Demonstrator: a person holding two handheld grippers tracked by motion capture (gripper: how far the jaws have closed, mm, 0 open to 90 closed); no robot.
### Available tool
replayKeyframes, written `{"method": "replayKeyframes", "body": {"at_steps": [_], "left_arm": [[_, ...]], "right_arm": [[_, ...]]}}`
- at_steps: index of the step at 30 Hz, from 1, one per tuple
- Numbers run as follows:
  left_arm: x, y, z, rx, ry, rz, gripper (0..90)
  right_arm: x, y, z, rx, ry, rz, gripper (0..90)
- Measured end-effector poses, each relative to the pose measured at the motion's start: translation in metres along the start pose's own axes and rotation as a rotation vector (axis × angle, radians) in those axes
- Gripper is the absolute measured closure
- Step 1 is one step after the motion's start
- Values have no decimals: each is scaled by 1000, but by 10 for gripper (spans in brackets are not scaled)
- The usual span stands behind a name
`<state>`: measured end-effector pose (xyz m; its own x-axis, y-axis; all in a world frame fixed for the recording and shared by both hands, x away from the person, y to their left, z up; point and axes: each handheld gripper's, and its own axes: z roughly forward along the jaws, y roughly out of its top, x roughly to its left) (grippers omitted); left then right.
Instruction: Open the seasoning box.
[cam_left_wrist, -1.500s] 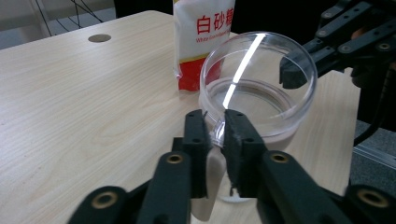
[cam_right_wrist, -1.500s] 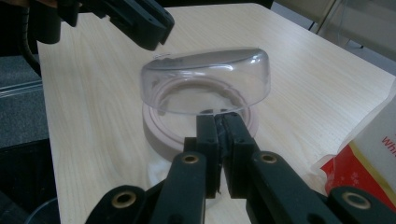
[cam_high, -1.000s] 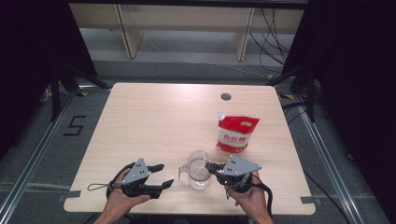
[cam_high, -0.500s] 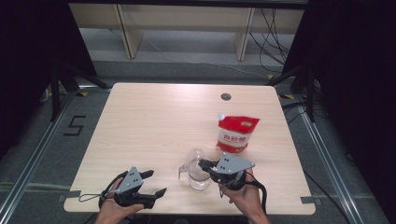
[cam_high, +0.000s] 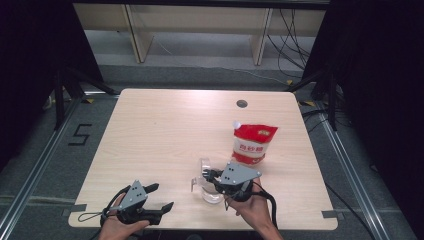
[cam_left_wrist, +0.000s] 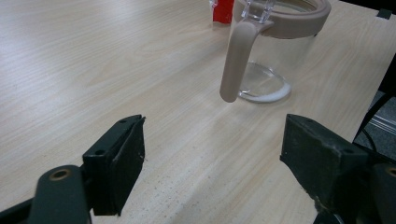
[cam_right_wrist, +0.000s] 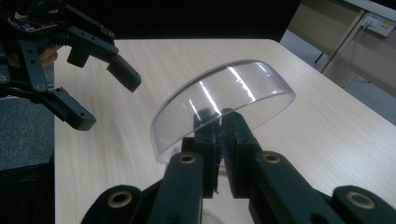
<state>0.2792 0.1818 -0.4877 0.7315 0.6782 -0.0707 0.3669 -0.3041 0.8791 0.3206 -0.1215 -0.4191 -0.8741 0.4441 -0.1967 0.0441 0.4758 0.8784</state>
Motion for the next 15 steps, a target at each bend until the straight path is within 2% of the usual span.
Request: {"method": "replayKeyframes", "body": {"at_steps": [4, 5, 7, 8, 11, 13, 15], "left_arm": [[0, -1, 0, 2, 0, 3, 213], [1, -1, -1, 3, 3, 19, 213], [-2, -1, 0, 2, 2, -8, 213], [-2, -2, 0, 11, 11, 9, 213], [-2, -1, 0, 12, 10, 11, 213], [-1, -1, 0, 17, 2, 21, 213], [-1, -2, 0, 16, 8, 11, 213]], "right_arm": [[2, 2, 3, -2, 5, -10, 854], [3, 3, 5, -3, 13, -17, 855], [4, 4, 7, 0, 15, -17, 852], [5, 5, 8, 4, 17, -24, 849], [6, 5, 8, 7, 19, -13, 846], [6, 6, 9, -2, 20, -19, 846], [7, 6, 10, 2, 27, -27, 846]]}}
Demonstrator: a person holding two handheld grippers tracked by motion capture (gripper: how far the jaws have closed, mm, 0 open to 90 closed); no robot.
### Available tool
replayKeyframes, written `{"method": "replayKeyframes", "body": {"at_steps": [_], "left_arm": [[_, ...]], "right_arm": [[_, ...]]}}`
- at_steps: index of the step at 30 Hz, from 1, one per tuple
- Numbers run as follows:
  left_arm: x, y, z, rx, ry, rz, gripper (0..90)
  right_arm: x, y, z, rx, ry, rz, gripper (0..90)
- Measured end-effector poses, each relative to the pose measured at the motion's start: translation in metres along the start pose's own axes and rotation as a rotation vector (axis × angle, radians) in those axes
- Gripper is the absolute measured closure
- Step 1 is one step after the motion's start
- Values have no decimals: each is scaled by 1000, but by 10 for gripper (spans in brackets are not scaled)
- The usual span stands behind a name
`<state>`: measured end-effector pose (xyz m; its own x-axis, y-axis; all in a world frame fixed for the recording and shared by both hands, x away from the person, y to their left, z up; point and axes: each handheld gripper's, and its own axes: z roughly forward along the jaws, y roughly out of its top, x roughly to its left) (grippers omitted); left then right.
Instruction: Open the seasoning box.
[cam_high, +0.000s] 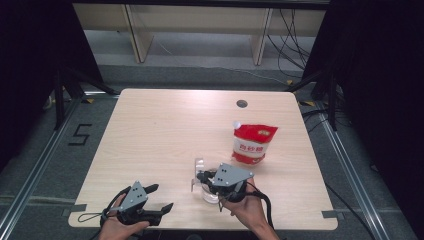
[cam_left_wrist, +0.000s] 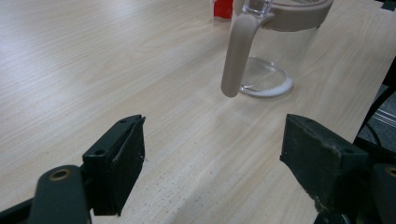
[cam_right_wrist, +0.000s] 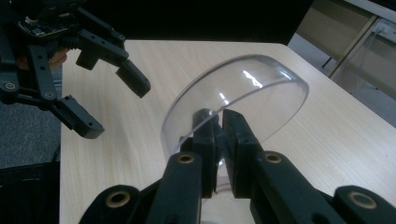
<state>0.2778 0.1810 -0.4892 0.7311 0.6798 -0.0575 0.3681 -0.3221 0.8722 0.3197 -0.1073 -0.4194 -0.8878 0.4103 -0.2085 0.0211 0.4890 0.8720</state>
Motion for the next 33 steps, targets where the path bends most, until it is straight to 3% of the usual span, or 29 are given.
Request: {"method": "replayKeyframes", "body": {"at_steps": [5, 6, 10, 12, 17, 18, 19, 20, 22, 26, 29, 33], "left_arm": [[1, 0, 0, -3, -2, 25, 213], [0, 0, 0, 3, 0, 1, 213], [0, 0, 0, -3, 1, -6, 213], [1, 0, 0, 9, 0, 15, 213], [0, 0, 0, 8, -2, 16, 214], [1, 0, 0, 8, -5, 38, 214], [1, 0, 0, 10, -5, 36, 214], [-1, 0, 1, 9, -3, 4, 214], [-1, 0, 1, 13, 1, 6, 214], [-1, 0, 1, 12, -2, 9, 213], [0, 0, 1, 14, -8, 10, 213], [0, 1, 1, 6, -9, 26, 213]], "right_arm": [[5, 2, 6, 12, 11, -20, 842], [5, 2, 7, 15, 10, -15, 841], [1, 1, 3, 8, 2, -12, 836], [-4, -1, -3, 2, -16, 0, 827], [-15, -12, -18, -13, -59, 26, 791], [-15, -12, -18, -13, -59, 26, 791], [-19, -15, -22, -13, -62, 29, 781], [-21, -17, -25, -15, -72, 36, 773], [-29, -25, -34, -36, -96, 67, 745], [-36, -32, -41, -40, -121, 76, 716], [-43, -42, -49, -49, -146, 119, 688], [-50, -49, -53, -62, -159, 131, 664]]}}
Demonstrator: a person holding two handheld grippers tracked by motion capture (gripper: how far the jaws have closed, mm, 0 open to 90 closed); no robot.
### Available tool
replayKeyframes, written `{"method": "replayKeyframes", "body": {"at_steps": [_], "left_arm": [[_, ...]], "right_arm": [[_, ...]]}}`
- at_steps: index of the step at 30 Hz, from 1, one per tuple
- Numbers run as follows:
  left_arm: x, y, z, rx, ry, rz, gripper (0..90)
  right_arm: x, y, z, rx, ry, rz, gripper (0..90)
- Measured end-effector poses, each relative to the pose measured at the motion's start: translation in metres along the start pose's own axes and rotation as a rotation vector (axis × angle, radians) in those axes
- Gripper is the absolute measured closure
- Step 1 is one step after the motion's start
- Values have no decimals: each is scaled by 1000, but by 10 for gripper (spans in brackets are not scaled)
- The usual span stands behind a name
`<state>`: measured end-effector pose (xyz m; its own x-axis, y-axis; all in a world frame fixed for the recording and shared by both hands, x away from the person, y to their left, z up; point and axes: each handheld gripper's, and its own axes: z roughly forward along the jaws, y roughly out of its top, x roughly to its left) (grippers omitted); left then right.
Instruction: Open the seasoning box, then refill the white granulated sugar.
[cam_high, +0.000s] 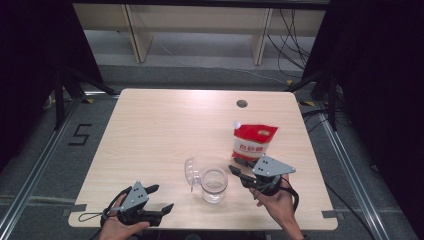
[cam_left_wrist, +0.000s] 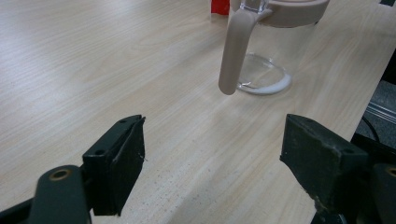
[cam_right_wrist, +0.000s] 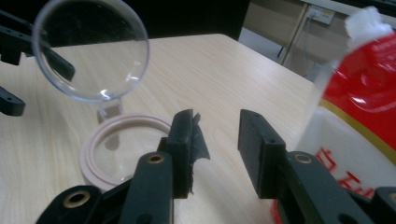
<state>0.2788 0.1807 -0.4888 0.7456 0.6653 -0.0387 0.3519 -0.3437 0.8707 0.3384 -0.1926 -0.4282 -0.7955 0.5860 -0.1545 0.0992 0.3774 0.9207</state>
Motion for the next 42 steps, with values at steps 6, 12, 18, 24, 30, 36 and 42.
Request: {"method": "replayKeyframes", "body": {"at_steps": [6, 12, 18, 24, 30, 36, 42], "left_arm": [[-4, 3, 2, -9, -8, -19, 212], [-4, 4, 3, -6, -10, -24, 202], [-8, 7, 5, -7, -23, -12, 189], [-8, 7, 6, 0, -19, -17, 187], [-8, 6, 6, 1, -22, -16, 187], [-6, 7, 4, -10, -12, -27, 187], [-7, 7, 6, -9, -25, -16, 187]], "right_arm": [[-15, -14, -8, 13, -58, 40, 561], [-25, -20, -18, 11, -108, 74, 454], [-35, -31, -26, 3, -140, 114, 404], [-44, -40, -33, 27, -164, 117, 353], [-53, -54, -32, 77, -160, 244, 251], [-58, -63, -29, 95, -181, 240, 233], [-65, -66, -29, 89, -203, 231, 223]]}}
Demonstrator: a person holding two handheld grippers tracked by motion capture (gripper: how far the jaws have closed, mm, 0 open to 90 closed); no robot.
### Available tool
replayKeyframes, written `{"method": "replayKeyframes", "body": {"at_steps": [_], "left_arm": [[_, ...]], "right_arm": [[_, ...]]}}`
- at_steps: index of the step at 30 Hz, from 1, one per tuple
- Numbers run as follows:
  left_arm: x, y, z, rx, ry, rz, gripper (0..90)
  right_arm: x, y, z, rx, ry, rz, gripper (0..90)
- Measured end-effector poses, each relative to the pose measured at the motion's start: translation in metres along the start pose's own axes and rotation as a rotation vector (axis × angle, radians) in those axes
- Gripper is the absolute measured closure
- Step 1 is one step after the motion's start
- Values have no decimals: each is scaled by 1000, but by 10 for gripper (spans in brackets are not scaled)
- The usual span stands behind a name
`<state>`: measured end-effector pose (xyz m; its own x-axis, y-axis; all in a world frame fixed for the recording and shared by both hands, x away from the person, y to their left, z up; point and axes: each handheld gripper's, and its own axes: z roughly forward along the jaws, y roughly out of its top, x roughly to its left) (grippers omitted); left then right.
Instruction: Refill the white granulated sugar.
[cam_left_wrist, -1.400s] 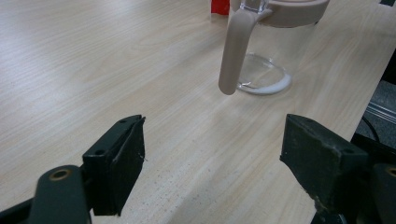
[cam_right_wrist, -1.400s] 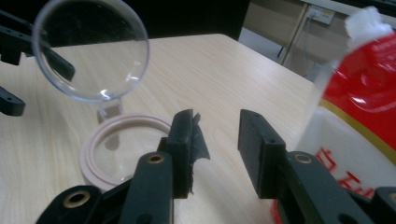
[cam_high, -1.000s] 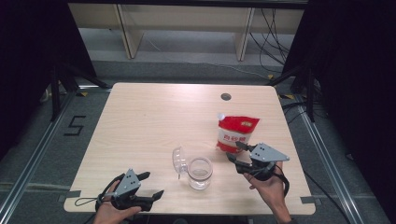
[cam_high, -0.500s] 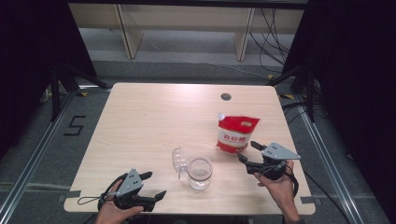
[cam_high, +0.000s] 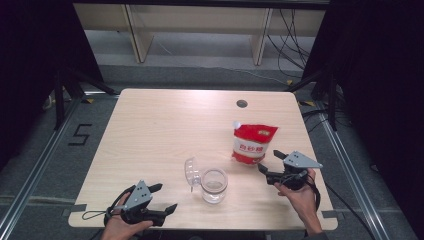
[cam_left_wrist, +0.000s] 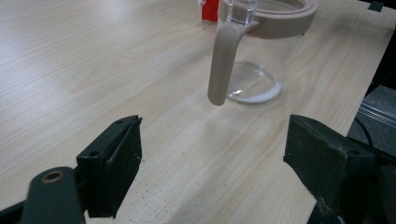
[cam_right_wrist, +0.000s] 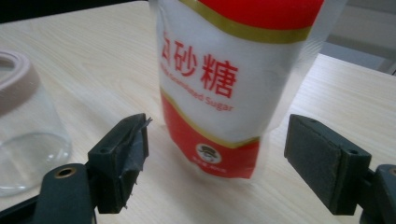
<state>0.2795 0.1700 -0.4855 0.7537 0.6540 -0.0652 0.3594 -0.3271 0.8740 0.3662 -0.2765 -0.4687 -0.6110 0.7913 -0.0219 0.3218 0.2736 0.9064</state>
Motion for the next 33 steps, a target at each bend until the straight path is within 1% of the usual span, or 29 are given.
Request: {"method": "replayKeyframes", "body": {"at_steps": [1, 2, 3, 4, 5, 6, 7, 8, 9, 10, 11, 12, 13, 14, 15, 16, 17, 18, 19, 20, 21, 22, 24, 26, 27, 28, 30, 31, 33], "left_arm": [[0, 0, 0, -1, -3, 4, 187], [0, 1, 1, -1, -2, 8, 187], [0, 1, 1, 2, -1, 24, 187], [-1, 0, 1, 2, -1, -3, 187], [-1, -1, 1, 1, -7, 4, 187], [-2, -1, 1, -5, -9, 1, 187], [-2, -2, 0, 1, -10, 6, 187], [-2, -2, 1, -15, -12, 1, 187], [-2, -2, 0, -3, -9, 14, 187], [-2, -3, -1, -2, -10, 20, 187], [-2, -3, -1, -2, -10, 20, 187], [0, -3, -1, -2, -11, 43, 187], [0, -3, -2, 2, -13, 41, 187], [0, -4, -1, -5, -8, 34, 187], [-1, -4, -3, -4, 4, 7, 187], [0, -4, -3, -7, 0, 18, 187], [0, -4, -3, -7, 0, 18, 187], [1, -4, -3, 1, 4, 39, 187], [0, -4, -3, -2, 2, 34, 187], [-1, -5, -3, -1, 0, 7, 187], [-2, -5, -2, -6, -5, 6, 187], [-1, -5, -2, -4, -6, 13, 187], [-2, -6, -2, -11, -10, 10, 186], [-1, -6, -3, 1, -1, 8, 186], [0, -5, -3, 0, -1, 18, 187], [1, -5, -3, 0, -1, 36, 187], [1, -5, -3, 1, -2, 39, 187], [-1, -6, -3, 1, 0, 11, 186], [-1, -6, -3, -4, -5, 15, 186]], "right_arm": [[-4, 0, 2, -12, -4, -39, 222], [-4, 0, 4, -11, -12, -14, 196], [-7, 1, 5, -10, 3, -45, 197], [-7, 1, 5, -10, 3, -45, 197], [-10, 2, 8, -39, -9, -75, 184], [-10, 2, 11, -28, -7, -61, 159], [-11, 2, 14, -24, 11, -69, 165], [-13, 2, 17, -37, 13, -95, 162], [-12, 2, 18, -22, 13, -88, 159], [-14, 2, 24, -53, 15, -89, 169], [-14, 2, 24, -53, 15, -89, 169], [-16, 3, 24, -40, 20, -89, 169], [-16, 3, 26, -41, 32, -64, 172], [-18, 4, 29, -48, 27, -59, 166], [-21, 6, 32, -66, 29, -87, 168], [-21, 6, 33, -58, 46, -62, 171], [-23, 7, 36, -77, 37, -73, 169], [-23, 7, 36, -77, 37, -73, 169], [-23, 7, 37, -58, 33, -59, 162], [-23, 7, 40, -56, 36, -65, 166], [-23, 8, 43, -61, 40, -45, 166], [-26, 8, 45, -71, 47, -69, 170], [-25, 8, 48, -86, 59, -45, 203], [-25, 9, 51, -82, 80, -53, 239], [-23, 8, 53, -95, 93, -59, 265], [-23, 10, 53, -91, 84, -78, 275], [-22, 10, 52, -81, 76, -75, 286], [-20, 12, 51, -63, 67, -62, 341], [-17, 13, 50, -53, 59, -51, 362]]}}
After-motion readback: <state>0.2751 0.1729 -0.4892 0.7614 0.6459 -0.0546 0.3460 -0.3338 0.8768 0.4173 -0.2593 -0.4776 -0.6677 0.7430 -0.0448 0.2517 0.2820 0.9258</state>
